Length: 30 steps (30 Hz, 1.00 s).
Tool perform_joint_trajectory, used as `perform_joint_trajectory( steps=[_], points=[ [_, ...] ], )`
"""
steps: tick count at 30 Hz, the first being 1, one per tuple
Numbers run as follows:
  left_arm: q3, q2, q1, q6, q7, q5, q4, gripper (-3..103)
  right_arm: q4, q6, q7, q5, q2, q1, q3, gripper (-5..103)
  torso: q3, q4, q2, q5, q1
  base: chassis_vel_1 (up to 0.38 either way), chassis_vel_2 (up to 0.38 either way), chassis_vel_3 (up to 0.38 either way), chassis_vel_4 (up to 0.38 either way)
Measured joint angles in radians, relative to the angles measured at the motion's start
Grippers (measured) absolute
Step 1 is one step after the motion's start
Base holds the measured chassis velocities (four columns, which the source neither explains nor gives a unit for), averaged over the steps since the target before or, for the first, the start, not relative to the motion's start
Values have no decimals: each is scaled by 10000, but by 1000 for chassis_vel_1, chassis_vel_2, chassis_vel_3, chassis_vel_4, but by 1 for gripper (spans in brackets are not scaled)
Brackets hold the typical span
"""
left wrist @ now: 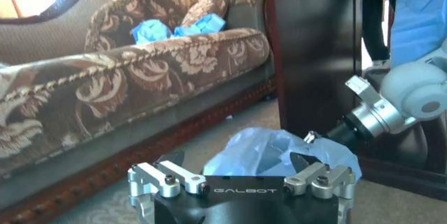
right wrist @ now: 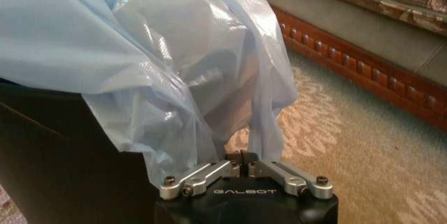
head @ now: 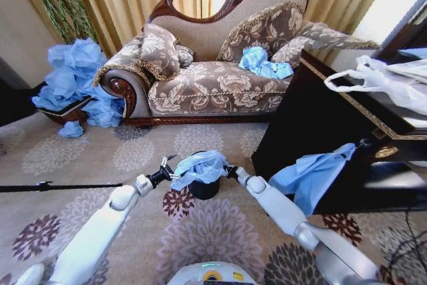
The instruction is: Place a garbage bag over the trash bin.
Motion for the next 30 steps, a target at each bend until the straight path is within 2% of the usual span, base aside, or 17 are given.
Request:
perform_joint_trajectory(
  steps=[3,6,10,12,15,17,18,19,21,22,24,26,29,30],
  points=[
    [153,-143,-150,54,-231,190,239,100,-1,-8,13,0,13,3,-21,0,0,-1,0,-2,0,0,0,0,0],
    [375,-279,-362,380,-738,393,404,103,-12,-13,28,0,24,16,-45,0,0,-2,0,-2,0,0,0,0,0],
    [522,-328,-576,388,-763,698,638,98,-29,-14,28,0,28,31,-50,0,0,-2,0,-2,0,0,0,0,0],
    [633,-375,-730,330,-694,948,831,89,-41,-16,31,0,31,47,-52,0,0,-2,0,-1,0,0,0,0,0],
    [715,-412,-832,310,-628,1104,972,84,-42,-17,33,3,19,58,-51,0,0,-3,0,-2,0,0,0,0,0],
    [740,-434,-871,331,-613,1174,1069,73,-42,-16,33,9,0,61,-52,0,0,-2,0,-2,0,0,0,0,0],
    [744,-440,-882,368,-625,1177,1098,68,-41,-16,33,11,-14,62,-51,0,0,-2,0,-2,1,0,0,0,0],
    [744,-440,-882,368,-625,1177,1098,68,-41,-16,33,11,-14,62,-51,0,0,-2,0,-2,1,0,0,0,0],
    [747,-441,-891,435,-716,1121,1103,57,-40,-11,31,13,-29,65,-50,0,0,-2,0,-2,0,0,0,0,0],
    [747,-441,-891,435,-716,1121,1103,57,-40,-11,31,13,-29,65,-50,0,0,-2,0,-2,0,0,0,0,0],
    [750,-438,-924,473,-865,953,1102,46,-41,-3,29,15,-29,72,-48,0,0,-1,0,-2,0,0,0,0,0],
    [750,-438,-939,479,-890,913,1103,46,-43,-1,29,15,-29,74,-48,0,0,-1,0,-2,0,0,0,0,0],
    [750,-445,-1025,535,-913,781,1103,30,-62,2,23,17,-11,91,-49,0,0,-2,0,-1,0,0,0,0,0],
    [750,-445,-1025,535,-913,781,1103,30,-62,2,23,17,-11,91,-49,0,0,-2,0,-1,0,0,0,0,0]
  ],
)
